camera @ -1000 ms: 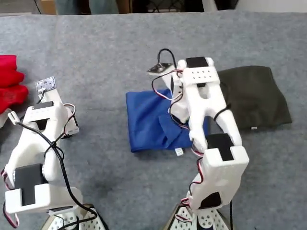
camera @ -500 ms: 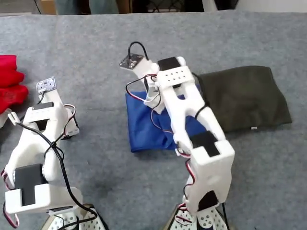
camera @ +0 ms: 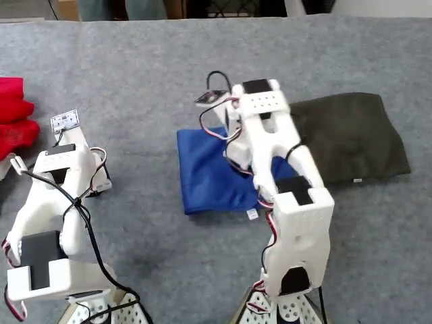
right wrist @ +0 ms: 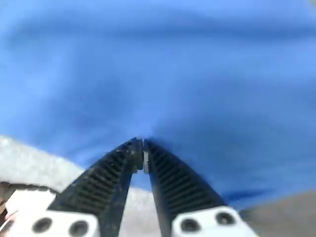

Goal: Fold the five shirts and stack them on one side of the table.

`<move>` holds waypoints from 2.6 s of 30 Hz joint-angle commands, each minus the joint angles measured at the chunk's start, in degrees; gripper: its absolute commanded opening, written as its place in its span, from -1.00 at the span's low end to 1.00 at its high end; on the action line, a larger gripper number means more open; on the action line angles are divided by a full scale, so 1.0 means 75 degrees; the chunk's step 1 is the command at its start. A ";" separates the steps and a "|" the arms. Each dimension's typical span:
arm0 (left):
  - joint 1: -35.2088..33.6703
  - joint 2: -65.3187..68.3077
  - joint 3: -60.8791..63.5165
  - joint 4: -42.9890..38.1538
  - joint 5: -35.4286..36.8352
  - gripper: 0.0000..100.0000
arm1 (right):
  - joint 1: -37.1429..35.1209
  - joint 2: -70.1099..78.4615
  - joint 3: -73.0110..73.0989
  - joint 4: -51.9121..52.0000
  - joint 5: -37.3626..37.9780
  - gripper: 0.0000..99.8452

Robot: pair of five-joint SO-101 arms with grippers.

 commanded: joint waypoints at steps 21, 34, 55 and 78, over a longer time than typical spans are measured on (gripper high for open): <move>0.0006 -0.0082 -0.0029 -0.0070 0.0094 -0.94 | 0.3223 -0.4015 0.1237 0.0539 0.1137 -0.97; 0.0393 -0.0082 -0.0158 -0.0047 0.0059 -0.94 | 0.3540 -0.7133 0.1612 0.0539 0.1172 -0.97; 0.4038 0.1770 -0.4366 0.1407 -0.0246 -0.94 | 0.4771 -1.0837 0.8223 -0.1969 0.1125 -0.97; 0.3956 0.3950 -0.6371 0.0481 0.0586 -0.94 | 0.2157 -0.8328 0.7930 -0.3282 -0.3270 -0.97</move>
